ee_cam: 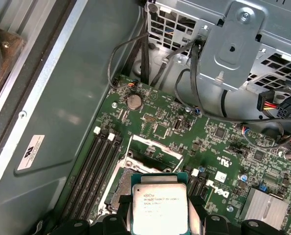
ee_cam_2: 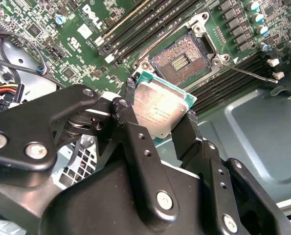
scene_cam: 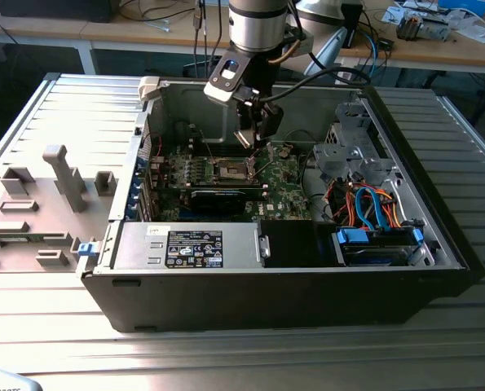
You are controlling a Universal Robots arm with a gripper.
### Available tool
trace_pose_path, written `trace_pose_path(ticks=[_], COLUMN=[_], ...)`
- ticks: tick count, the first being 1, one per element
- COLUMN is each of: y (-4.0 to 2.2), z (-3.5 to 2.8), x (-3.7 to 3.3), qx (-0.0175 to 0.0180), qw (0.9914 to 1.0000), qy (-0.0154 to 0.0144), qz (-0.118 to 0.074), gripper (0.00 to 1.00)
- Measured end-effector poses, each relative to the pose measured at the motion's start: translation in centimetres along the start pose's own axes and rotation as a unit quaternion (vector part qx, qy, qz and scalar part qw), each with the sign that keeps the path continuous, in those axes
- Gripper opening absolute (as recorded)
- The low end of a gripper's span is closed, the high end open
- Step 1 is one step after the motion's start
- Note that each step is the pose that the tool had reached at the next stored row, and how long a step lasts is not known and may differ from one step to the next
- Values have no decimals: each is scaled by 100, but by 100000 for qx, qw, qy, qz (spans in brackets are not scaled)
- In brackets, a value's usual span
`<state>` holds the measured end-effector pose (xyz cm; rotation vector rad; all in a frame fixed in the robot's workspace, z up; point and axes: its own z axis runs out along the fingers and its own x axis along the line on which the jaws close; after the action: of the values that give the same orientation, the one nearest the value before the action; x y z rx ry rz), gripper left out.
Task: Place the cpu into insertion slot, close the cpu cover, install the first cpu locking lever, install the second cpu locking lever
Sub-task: 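Place the cpu into insertion slot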
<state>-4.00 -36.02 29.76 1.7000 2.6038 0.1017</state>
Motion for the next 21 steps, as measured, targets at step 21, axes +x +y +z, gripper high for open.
trace_pose_path(ticks=[21], y=[-1], z=[8], x=[0], qx=[-11], qw=[99992], qy=[-90], qz=[1291], gripper=[55])
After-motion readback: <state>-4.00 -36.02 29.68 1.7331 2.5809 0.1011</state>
